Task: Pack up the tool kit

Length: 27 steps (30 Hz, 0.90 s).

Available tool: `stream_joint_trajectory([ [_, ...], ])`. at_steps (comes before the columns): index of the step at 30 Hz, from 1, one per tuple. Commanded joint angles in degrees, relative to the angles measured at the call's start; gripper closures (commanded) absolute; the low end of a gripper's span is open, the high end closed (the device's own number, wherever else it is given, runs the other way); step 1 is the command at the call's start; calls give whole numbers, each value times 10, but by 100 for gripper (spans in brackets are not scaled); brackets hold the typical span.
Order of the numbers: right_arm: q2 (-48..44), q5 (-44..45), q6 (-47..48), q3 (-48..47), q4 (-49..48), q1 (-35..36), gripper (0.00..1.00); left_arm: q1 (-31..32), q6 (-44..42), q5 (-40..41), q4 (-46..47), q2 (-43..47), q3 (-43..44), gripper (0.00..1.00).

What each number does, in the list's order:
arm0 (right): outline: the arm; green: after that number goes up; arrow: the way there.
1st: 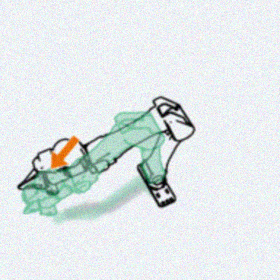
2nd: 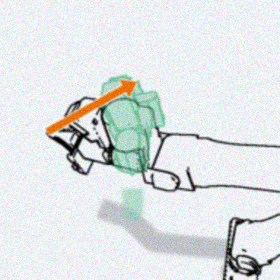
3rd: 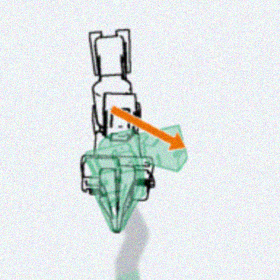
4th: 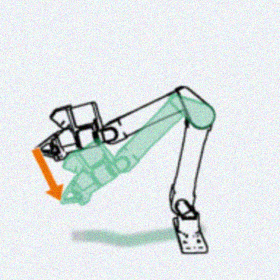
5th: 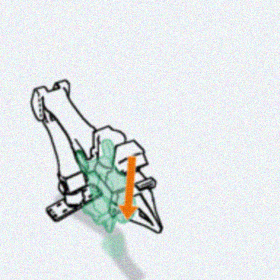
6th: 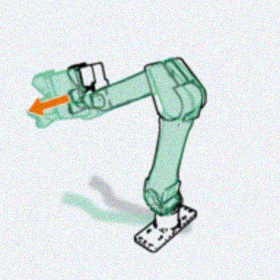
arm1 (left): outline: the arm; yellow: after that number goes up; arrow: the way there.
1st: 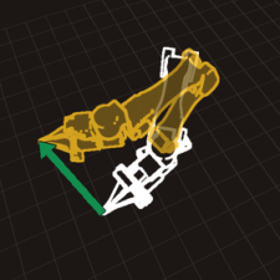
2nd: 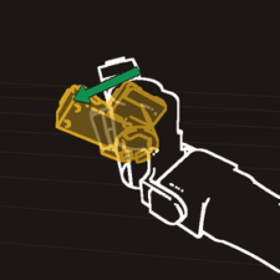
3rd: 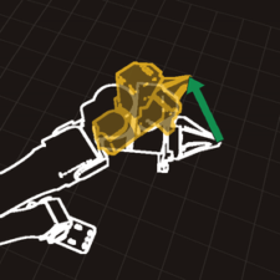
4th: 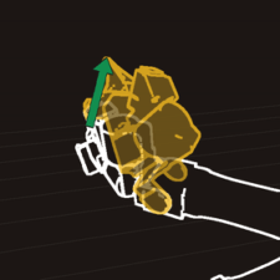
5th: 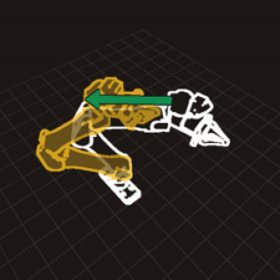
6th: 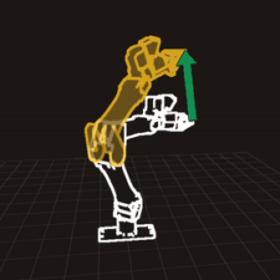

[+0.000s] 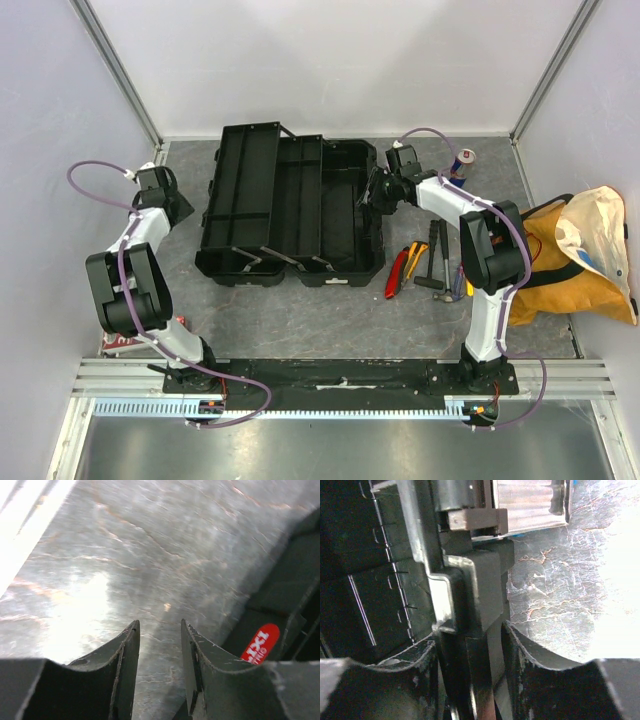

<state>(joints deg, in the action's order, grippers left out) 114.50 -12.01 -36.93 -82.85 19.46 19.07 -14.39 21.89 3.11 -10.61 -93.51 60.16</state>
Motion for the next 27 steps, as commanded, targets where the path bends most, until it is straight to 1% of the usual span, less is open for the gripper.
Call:
stream_joint_trajectory([
  [1, 26, 22, -24, -21, 22, 16, 52, -1, 63, 172, -82, 3, 66, 54],
  [5, 30, 30, -61, -32, 25, 38, 55, -1, 76, 218, -130, 24, 90, 54],
  [10, 51, 18, -68, -66, 27, 84, 55, -1, 80, 217, -141, 82, 80, 53],
  [15, 64, 13, -70, -83, 35, 113, 55, -1, 76, 155, -145, 140, 80, 50],
  [18, 39, 47, -75, -72, 45, 117, 55, 0, 70, 112, -145, 175, 79, 47],
  [19, 28, 61, -76, -70, 51, 117, 53, 0, 69, 103, -146, 184, 78, 46],
  [21, 8, 94, -72, -69, 61, 117, 46, 0, 67, 77, -151, 199, 80, 43],
  [25, -35, 100, -64, -95, 98, 101, 22, 0, 54, 5, -184, 202, 123, 36],
  [27, -71, 100, -64, -93, 99, 91, 16, 1, 54, -9, -205, 200, 150, 33],
])
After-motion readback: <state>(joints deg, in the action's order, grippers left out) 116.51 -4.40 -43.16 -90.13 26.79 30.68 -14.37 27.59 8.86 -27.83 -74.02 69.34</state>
